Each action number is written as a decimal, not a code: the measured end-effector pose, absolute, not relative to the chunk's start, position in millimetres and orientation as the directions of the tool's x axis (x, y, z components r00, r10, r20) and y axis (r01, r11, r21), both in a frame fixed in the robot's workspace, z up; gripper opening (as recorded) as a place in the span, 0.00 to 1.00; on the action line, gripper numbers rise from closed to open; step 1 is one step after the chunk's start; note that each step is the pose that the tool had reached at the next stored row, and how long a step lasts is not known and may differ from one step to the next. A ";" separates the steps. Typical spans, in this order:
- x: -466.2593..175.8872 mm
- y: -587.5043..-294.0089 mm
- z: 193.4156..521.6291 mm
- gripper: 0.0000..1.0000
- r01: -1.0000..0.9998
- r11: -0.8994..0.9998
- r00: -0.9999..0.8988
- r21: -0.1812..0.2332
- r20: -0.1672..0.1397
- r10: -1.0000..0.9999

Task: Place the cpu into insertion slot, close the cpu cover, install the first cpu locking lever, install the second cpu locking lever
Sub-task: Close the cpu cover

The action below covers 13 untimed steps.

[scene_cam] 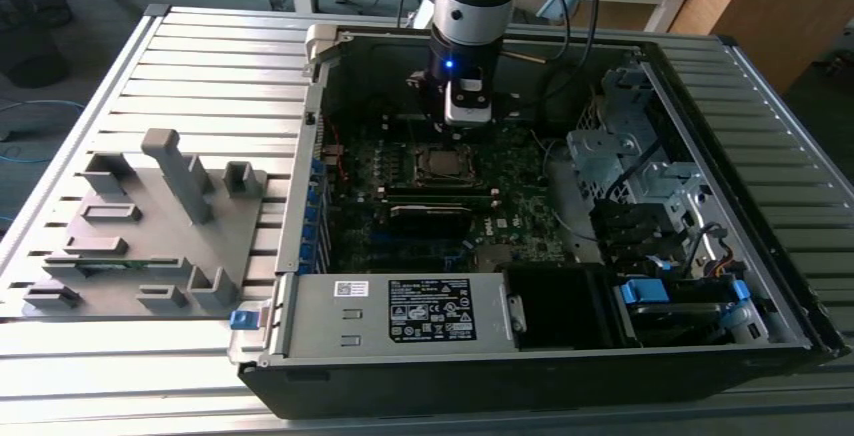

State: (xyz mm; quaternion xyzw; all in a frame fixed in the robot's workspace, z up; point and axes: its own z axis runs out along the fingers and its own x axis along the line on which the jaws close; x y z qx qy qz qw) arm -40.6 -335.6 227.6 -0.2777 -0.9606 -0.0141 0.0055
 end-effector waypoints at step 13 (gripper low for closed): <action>-40.6 -335.6 227.6 0.10 0.452 0.892 -0.892 0.024 0.018 0.452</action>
